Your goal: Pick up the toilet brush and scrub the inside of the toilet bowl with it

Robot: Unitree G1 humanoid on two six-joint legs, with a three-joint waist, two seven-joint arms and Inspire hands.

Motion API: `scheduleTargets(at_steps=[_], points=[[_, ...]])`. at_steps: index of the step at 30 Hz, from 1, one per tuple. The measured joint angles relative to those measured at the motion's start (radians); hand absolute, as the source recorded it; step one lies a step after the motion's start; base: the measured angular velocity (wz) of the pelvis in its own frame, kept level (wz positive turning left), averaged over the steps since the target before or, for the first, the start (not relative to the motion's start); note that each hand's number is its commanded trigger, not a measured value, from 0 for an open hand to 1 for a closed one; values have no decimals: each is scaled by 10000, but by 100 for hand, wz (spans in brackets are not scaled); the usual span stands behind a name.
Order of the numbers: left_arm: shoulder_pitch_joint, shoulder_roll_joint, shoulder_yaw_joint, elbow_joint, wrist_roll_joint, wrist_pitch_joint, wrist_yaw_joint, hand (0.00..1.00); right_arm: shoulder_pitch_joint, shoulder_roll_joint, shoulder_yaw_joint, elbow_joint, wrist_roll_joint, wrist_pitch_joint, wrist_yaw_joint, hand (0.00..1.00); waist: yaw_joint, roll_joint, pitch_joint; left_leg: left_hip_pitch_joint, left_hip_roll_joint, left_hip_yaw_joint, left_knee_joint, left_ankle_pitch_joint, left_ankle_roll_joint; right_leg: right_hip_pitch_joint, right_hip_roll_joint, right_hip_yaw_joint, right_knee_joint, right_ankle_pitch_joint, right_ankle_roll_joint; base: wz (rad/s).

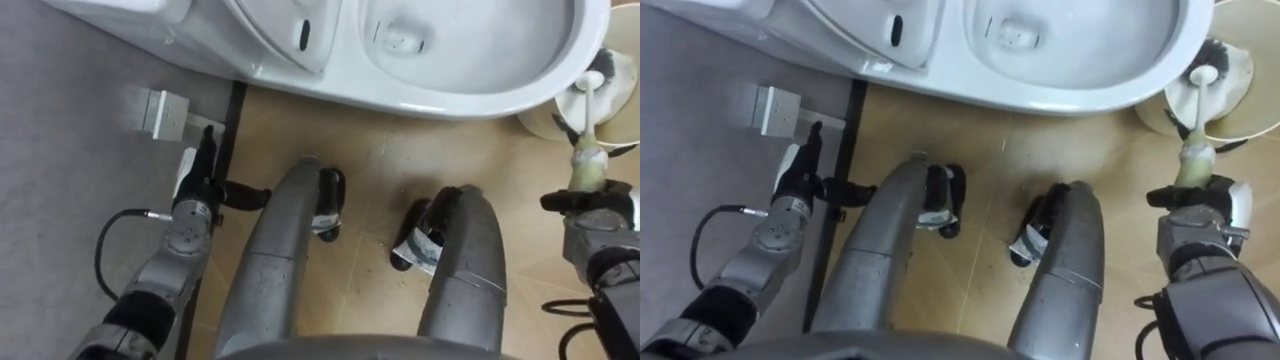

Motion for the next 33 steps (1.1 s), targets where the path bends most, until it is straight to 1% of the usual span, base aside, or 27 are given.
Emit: scheduleTargets(at_steps=[2, 3, 5, 7, 9, 10, 11, 13, 14, 16, 17, 18, 19, 20, 21, 22, 23, 24, 25, 27, 29, 30, 33], points=[[197, 86, -2, -3, -68, -58, 2, 0, 67, 2, 9, -7, 214, 5, 16, 100, -24, 0, -2, 193, 22, 9, -189, 4, -6, 194, 61, -12, -202, 43, 22, -9], [327, 113, 6, 3, -112, -59, 18, 0, 163, 23, -1, -19, 319, 9, 33, 100, -25, 11, -8, 368, 46, -5, -311, 0, -12, 370, 156, -2, -377, 70, 76, -7], [597, 138, 30, 6, -91, -63, 32, 0, 336, 61, -40, -167, 383, 57, 103, 100, -27, 17, -25, 765, 118, -6, -668, 11, -36, 822, 214, -153, -834, 167, 43, -9], [773, 144, 30, 24, -90, -56, 46, 0, 480, 61, -46, -194, 446, 117, 112, 100, -39, 16, -24, 1134, 143, -10, -951, 21, -49, 1187, 332, -150, -1177, 237, 116, -8], [881, 136, 29, 143, -82, -52, 48, 0, 602, 98, -83, -130, 473, 117, 126, 100, -91, -6, -19, 1612, 121, -18, -1319, 38, -61, 1670, 307, -233, -1551, 294, 133, -5], [899, 137, 38, 336, -85, -73, 60, 0, 640, 175, -171, -96, 557, 117, 144, 100, -119, -40, -25, 2005, 116, -18, -1594, 54, -71, 2051, 323, -267, -1847, 337, 186, -5], [900, 139, 39, 442, -88, -95, 82, 0, 673, 210, -231, -99, 671, 117, 164, 100, -125, -54, -24, 2188, 124, -20, -1725, 59, -77, 2243, 334, -305, -2004, 363, 198, -5], [924, 141, 50, 872, -102, -174, 178, 0, 790, 402, -439, 15, 1107, 124, 276, 100, -250, -113, -24, 2971, 120, -24, -2245, 80, -83, 3084, 348, -499, -2603, 448, 265, 0], [932, 141, 53, 960, -93, -178, 189, 0, 881, 447, -444, 46, 1236, 133, 299, 100, -276, -135, -29, 3163, 118, -21, -2384, 91, -85, 3290, 366, -533, -2762, 467, 289, 5], [994, 145, 191, 1026, -94, -185, 189, 0, 1185, 610, -622, 35, 1883, 141, 384, 100, -377, -181, -59, 3776, 114, -70, -2942, 198, -82, 4040, 497, -716, -3459, 604, 389, 10], [1011, 141, 261, 1036, -90, -188, 188, 0, 1191, 683, -739, 37, 1925, 154, 386, 100, -399, -198, -61, 3927, 117, -77, -3058, 212, -79, 4211, 522, -744, -3604, 629, 405, 8], [1075, 134, 411, 1117, -76, -196, 186, 0, 1301, 875, -1027, 70, 2055, 165, 388, 100, -478, -255, -85, 4299, 122, -98, -3317, 237, -79, 4612, 608, -768, -3949, 710, 478, -3], [1202, 132, 534, 1228, -74, -220, 188, 0, 1435, 1031, -1323, 53, 2265, 162, 398, 100, -552, -313, -137, 4697, 123, -114, -3597, 260, -70, 5001, 660, -810, -4285, 784, 527, -8], [1288, 125, 592, 1234, -68, -230, 187, 0, 1503, 1093, -1446, 44, 2310, 149, 407, 100, -589, -331, -153, 4913, 119, -112, -3738, 271, -66, 5235, 669, -843, -4461, 826, 548, -9], [1467, 122, 703, 1239, -63, -279, 187, 0, 1675, 1167, -1669, 70, 2422, 97, 426, 100, -671, -364, -191, 5382, 108, -111, -4028, 280, -60, 5727, 699, -921, -4813, 906, 615, 0], [1626, 146, 828, 1256, -58, -346, 182, 0, 1882, 1181, -1690, 54, 2429, 98, 475, 100, -733, -386, -221, 5829, 103, -104, -4318, 300, -44, 6200, 745, -976, -5165, 982, 680, 0], [1697, 162, 879, 1299, -56, -390, 177, 0, 1990, 1190, -1691, 35, 2428, 93, 478, 100, -740, -393, -237, 6053, 102, -104, -4469, 311, -43, 6437, 787, -979, -5348, 1031, 719, -4], [1766, 153, 1030, 1601, -64, -491, 174, 0, 2172, 1216, -1695, 20, 2435, 94, 486, 100, -751, -428, -261, 6547, 92, -73, -4838, 364, -42, 6903, 829, -987, -5719, 1147, 768, -11], [1879, 142, 1209, 1823, -80, -490, 160, 0, 2391, 1236, -1717, -38, 2444, 94, 511, 100, -779, -467, -291, 7053, 85, -34, -5217, 444, -42, 7405, 872, -1015, -6130, 1258, 816, -12], [2198, 177, 1545, 1864, -53, -490, 166, 0, 2770, 1279, -1947, -214, 2436, 87, 518, 100, -813, -546, -385, 7682, 79, -19, -5758, 559, -62, 8021, 948, -1106, -6720, 1450, 845, -7], [2634, 171, 1884, 1898, 235, -489, 167, 0, 3241, 1340, -2211, -473, 2243, 90, 437, 100, -837, -592, -413, 8513, 133, -36, -6322, 694, -121, 8963, 1131, -1296, -7617, 1754, 863, -7], [2759, 158, 1942, 1898, 309, -493, 164, 0, 3348, 1341, -2261, -534, 2214, 90, 437, 100, -853, -595, -421, 8705, 148, -37, -6468, 713, -128, 9171, 1189, -1319, -7819, 1831, 877, -5], [3310, 140, 2210, 1801, 595, -501, 153, 0, 3887, 1453, -2575, -1004, 2134, 90, 339, 100, -1044, -631, -417, 9464, 172, -42, -7002, 794, -158, 10123, 1402, -1425, -8706, 2106, 937, 3]])
